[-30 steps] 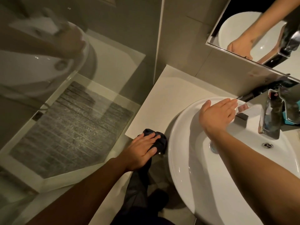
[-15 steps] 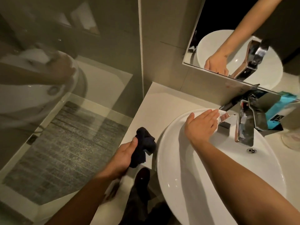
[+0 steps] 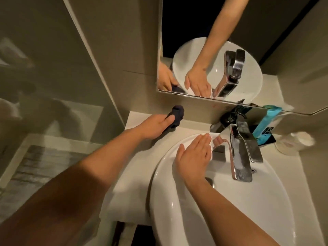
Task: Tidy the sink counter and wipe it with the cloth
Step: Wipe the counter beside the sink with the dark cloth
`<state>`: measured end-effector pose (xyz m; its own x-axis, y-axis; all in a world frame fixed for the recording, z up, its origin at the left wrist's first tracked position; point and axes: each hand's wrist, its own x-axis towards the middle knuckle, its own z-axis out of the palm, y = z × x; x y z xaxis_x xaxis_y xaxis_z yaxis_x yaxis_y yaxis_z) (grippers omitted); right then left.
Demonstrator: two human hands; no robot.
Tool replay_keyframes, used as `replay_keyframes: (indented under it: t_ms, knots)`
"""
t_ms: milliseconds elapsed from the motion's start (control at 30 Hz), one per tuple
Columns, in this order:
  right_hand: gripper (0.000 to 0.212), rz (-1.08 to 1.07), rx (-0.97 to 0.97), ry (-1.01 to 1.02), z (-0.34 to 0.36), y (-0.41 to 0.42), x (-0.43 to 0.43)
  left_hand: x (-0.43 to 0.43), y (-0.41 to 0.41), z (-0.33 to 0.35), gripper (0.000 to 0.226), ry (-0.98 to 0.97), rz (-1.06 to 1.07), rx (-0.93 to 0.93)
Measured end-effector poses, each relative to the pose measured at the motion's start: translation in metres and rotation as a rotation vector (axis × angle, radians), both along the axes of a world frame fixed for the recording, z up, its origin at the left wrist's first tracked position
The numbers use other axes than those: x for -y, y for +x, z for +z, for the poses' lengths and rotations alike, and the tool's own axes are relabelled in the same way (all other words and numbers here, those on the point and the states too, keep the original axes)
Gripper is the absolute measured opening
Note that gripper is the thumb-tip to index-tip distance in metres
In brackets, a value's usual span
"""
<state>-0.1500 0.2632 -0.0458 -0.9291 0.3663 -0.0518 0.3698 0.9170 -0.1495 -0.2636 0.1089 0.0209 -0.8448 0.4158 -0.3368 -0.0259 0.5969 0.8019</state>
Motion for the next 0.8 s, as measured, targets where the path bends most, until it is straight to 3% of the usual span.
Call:
replay_keyframes:
  t_ms: [67, 167, 267, 533, 800]
  knots:
    - [0.081, 0.0, 0.015, 0.006, 0.001, -0.001, 0.001, -0.024, -0.03, -0.013, 0.036, -0.074, -0.243, -0.124]
    - [0.082, -0.002, 0.018, 0.011, -0.001, -0.004, 0.0, -0.049, -0.056, -0.048, 0.057, -0.231, -0.595, -0.258]
    - [0.084, -0.02, 0.011, 0.01, -0.005, -0.008, -0.001, -0.052, -0.062, -0.082, 0.062, -0.337, -0.815, -0.299]
    - [0.084, -0.034, 0.032, 0.038, -0.008, -0.006, -0.001, -0.033, -0.059, -0.099, 0.059, -0.334, -0.85, -0.375]
    - [0.083, -0.027, 0.023, 0.035, -0.002, -0.004, 0.001, 0.002, -0.019, -0.095, 0.059, -0.325, -0.689, -0.302]
